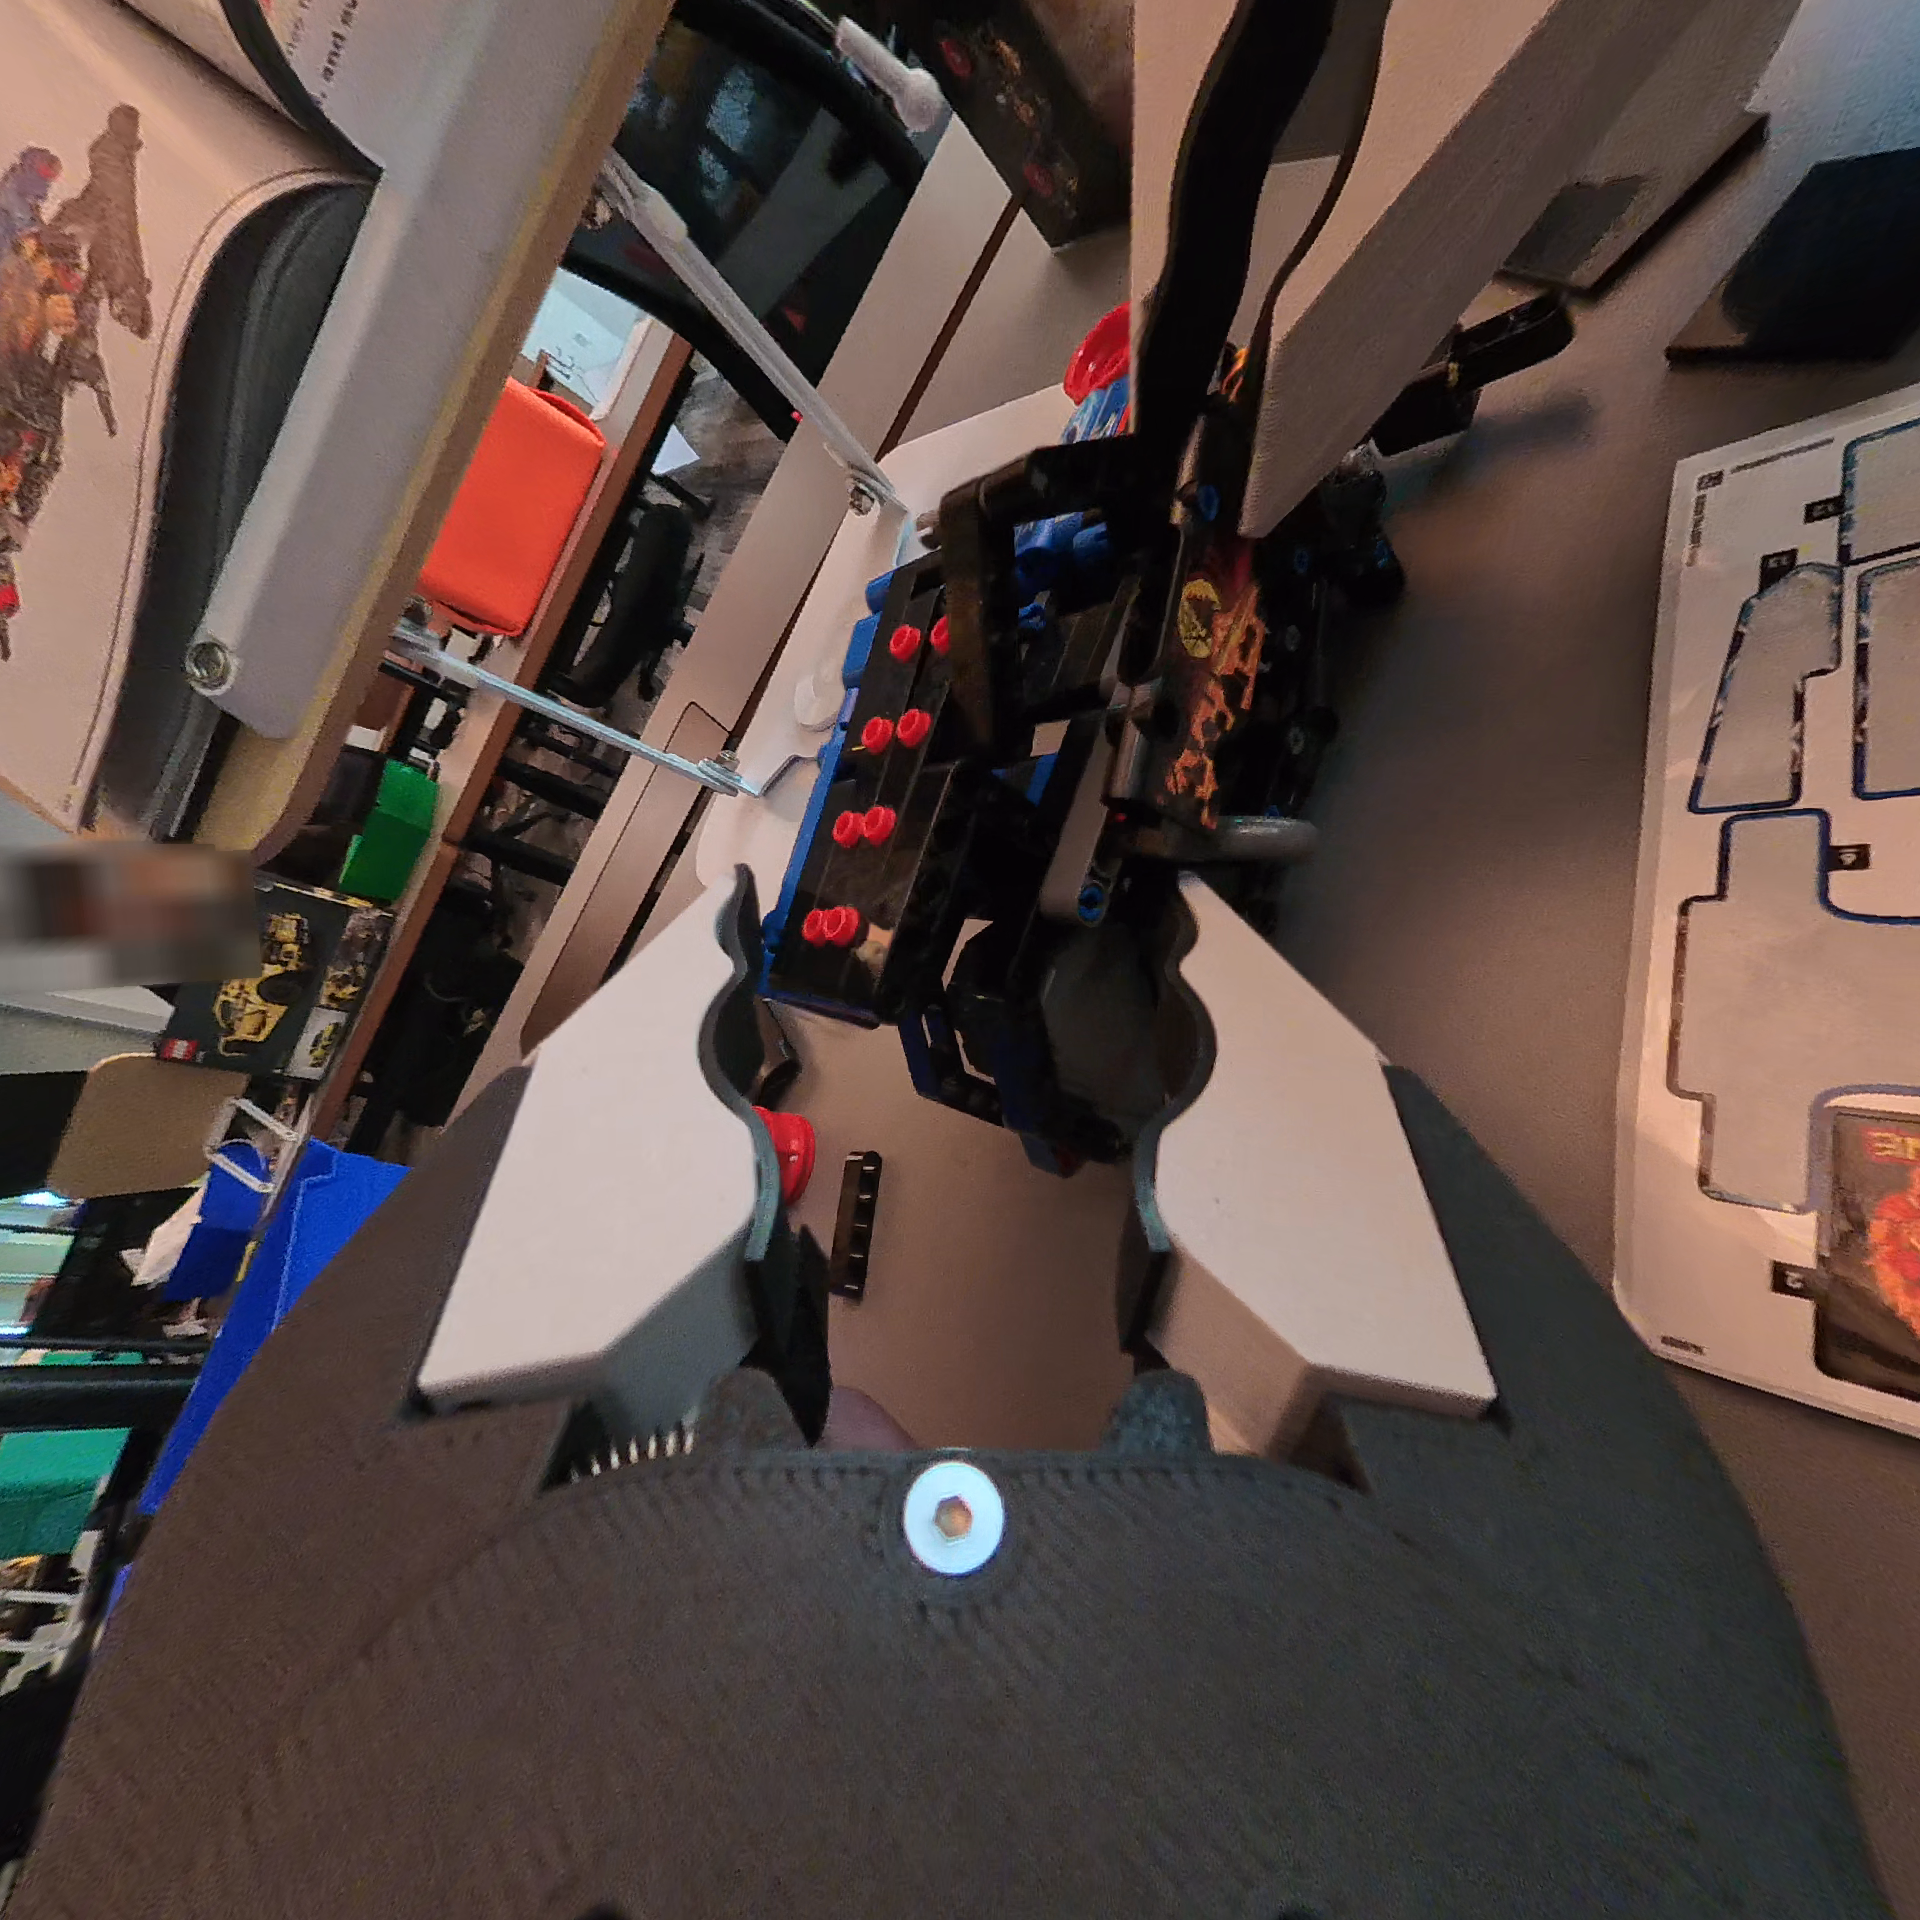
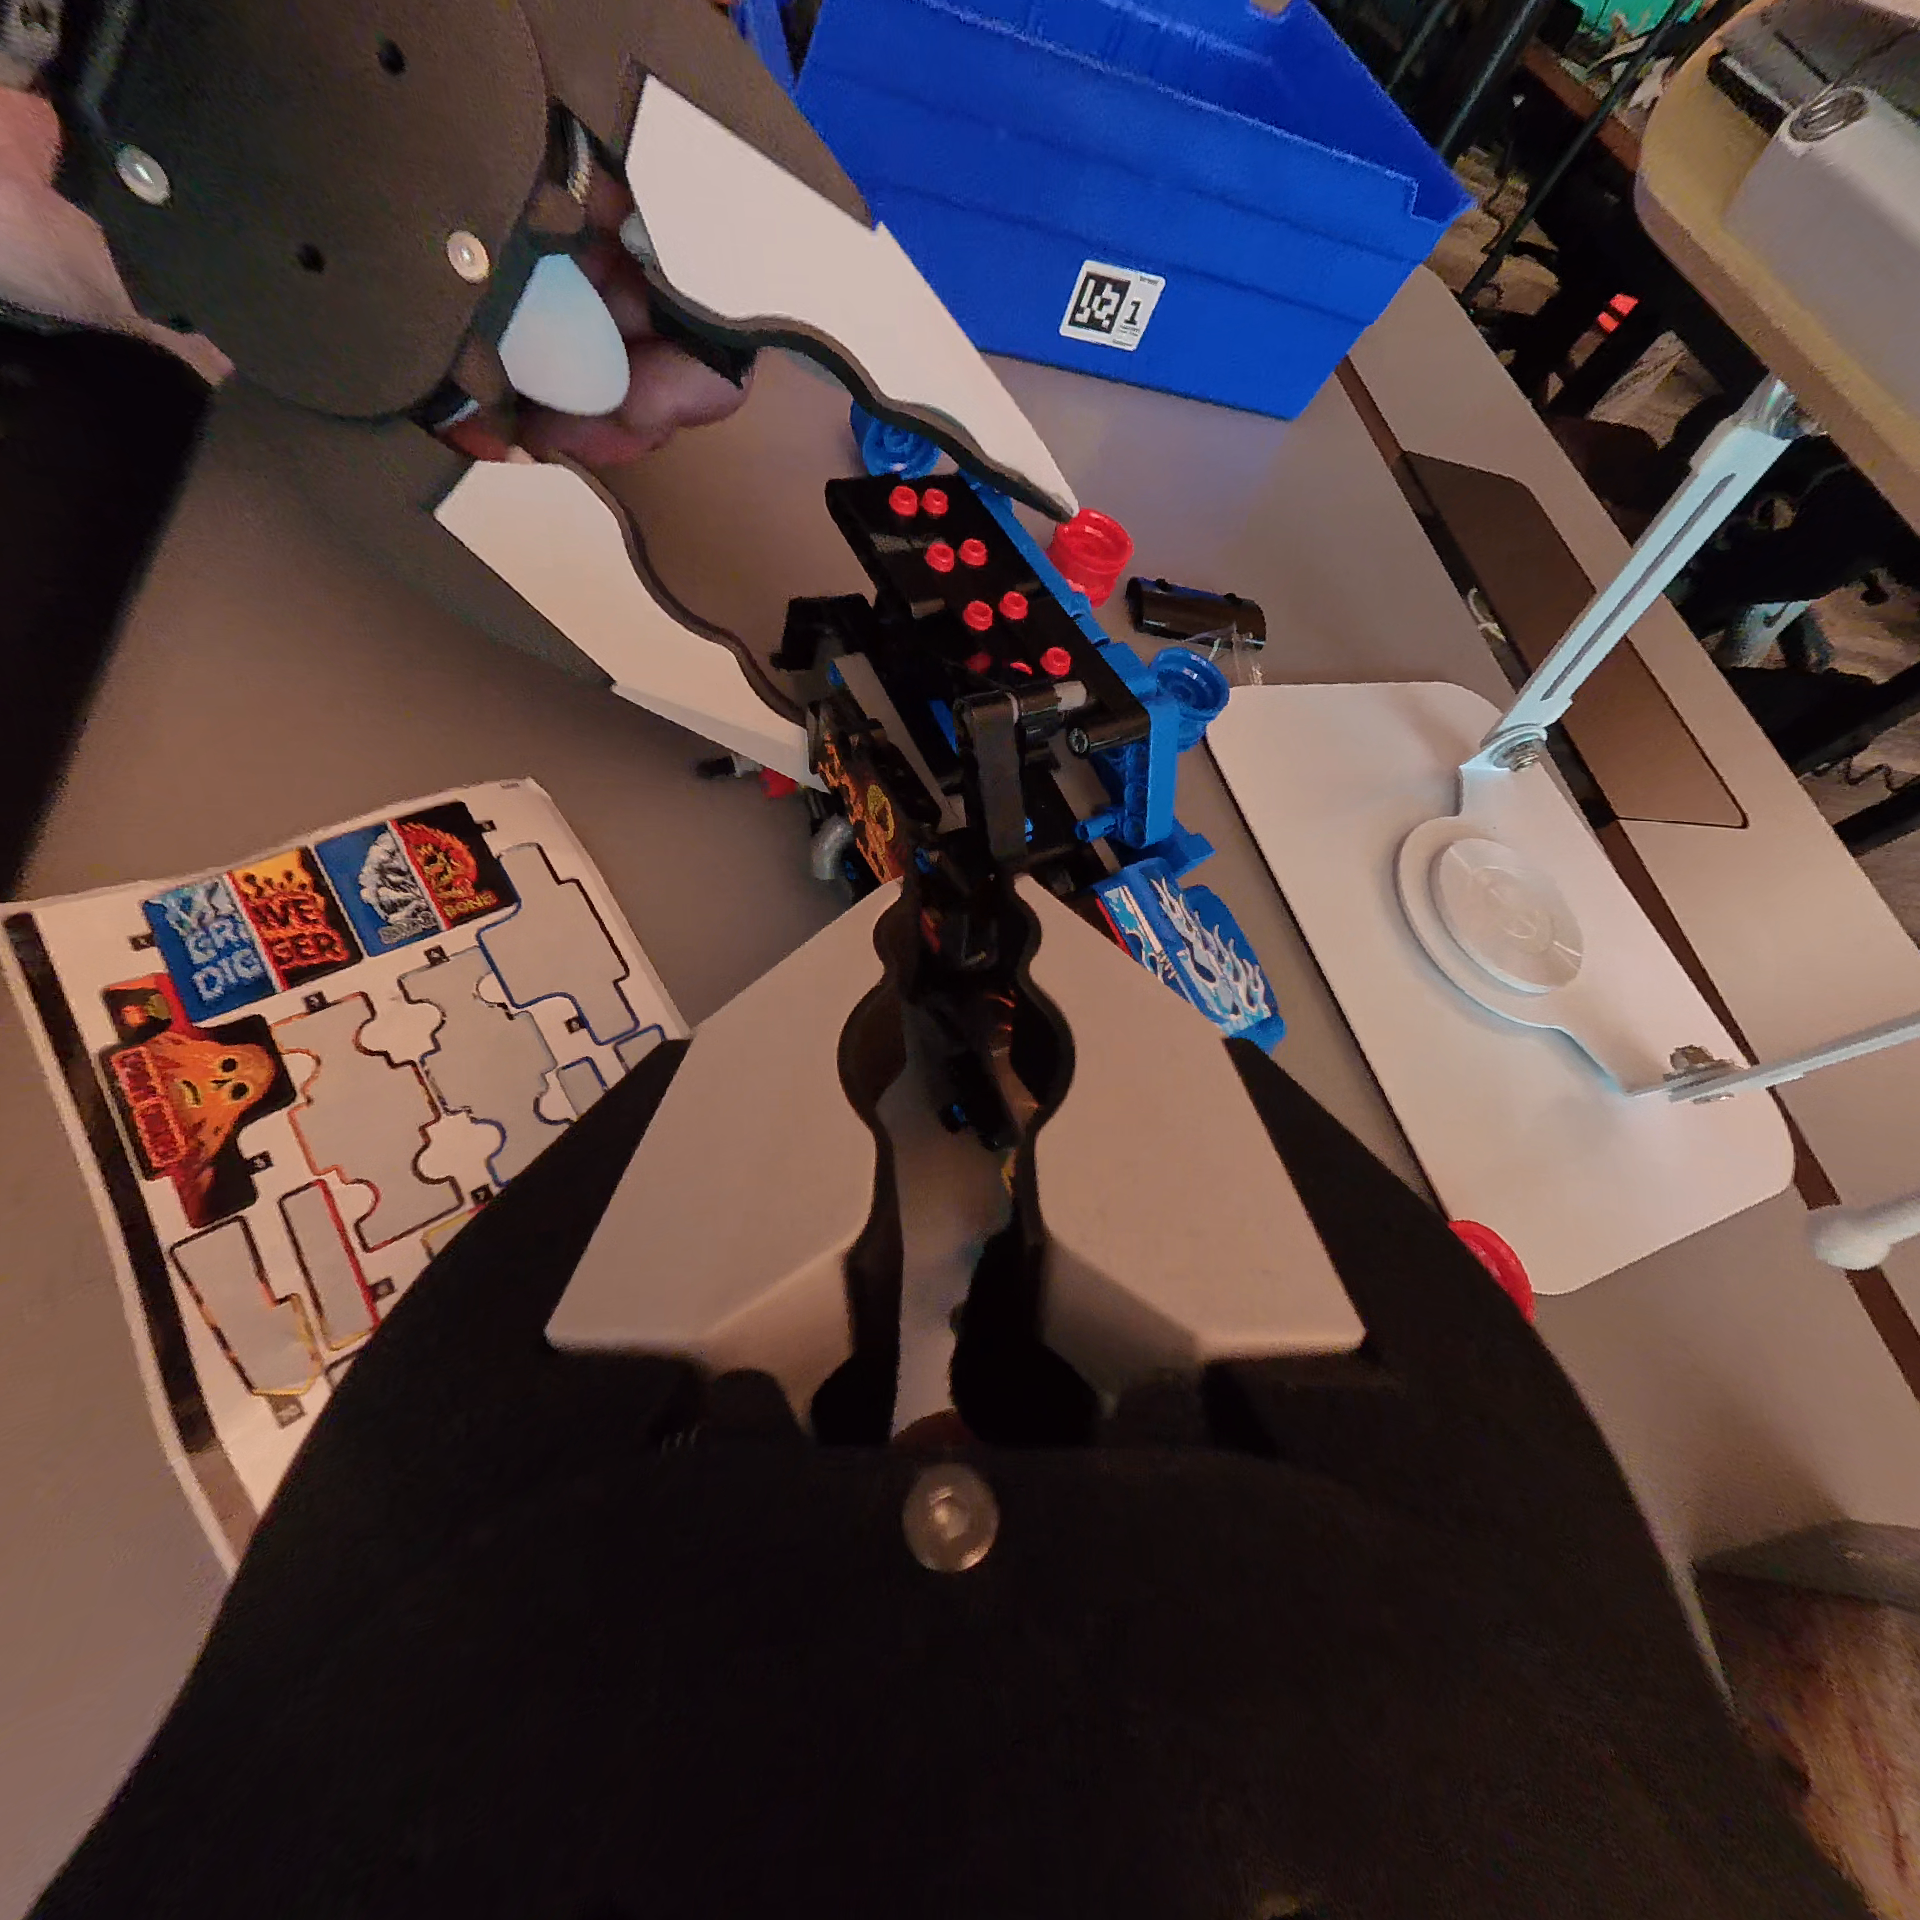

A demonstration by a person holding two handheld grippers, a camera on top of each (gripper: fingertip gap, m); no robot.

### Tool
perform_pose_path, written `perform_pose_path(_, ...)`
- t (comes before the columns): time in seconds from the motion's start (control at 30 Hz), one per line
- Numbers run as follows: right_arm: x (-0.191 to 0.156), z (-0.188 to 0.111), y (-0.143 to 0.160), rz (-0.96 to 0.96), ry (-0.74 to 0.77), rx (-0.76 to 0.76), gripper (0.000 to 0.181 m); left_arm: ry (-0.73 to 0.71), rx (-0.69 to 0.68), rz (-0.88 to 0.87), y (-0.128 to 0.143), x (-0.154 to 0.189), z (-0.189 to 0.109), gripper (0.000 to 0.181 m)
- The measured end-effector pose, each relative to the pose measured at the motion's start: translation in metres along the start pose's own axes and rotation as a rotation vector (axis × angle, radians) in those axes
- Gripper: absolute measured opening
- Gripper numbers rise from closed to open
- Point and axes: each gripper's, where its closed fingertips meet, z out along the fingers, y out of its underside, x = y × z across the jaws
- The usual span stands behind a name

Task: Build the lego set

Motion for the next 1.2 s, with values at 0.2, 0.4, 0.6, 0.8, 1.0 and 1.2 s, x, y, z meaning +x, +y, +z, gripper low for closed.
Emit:
perform_pose_path(0.2,-0.001,-0.005,-0.004,0.06,-0.047,-0.011,0.01,-0.003,0.005,0.002,-0.002,-0.001,0.002,0.073)
perform_pose_path(0.4,0.002,-0.009,0.001,0.149,-0.1,-0.036,0.01,-0.008,0.013,0.025,-0.006,-0.001,0.002,0.065)
perform_pose_path(0.6,-0.009,-0.012,0.007,0.216,-0.199,-0.062,0.007,-0.013,0.01,0.066,-0.01,0.002,0.006,0.065)
perform_pose_path(0.8,-0.012,-0.009,0.006,0.339,-0.268,0.001,0.014,-0.016,0.009,0.065,-0.01,0.001,0.006,0.066)
perform_pose_path(1.0,-0.018,-0.008,0.008,0.306,-0.273,-0.023,0.018,-0.021,0.009,0.065,-0.009,0.0,0.006,0.065)
perform_pose_path(1.2,-0.018,-0.01,0.008,0.316,-0.3,-0.025,0.006,-0.02,0.019,0.084,-0.011,0.001,0.006,0.066)
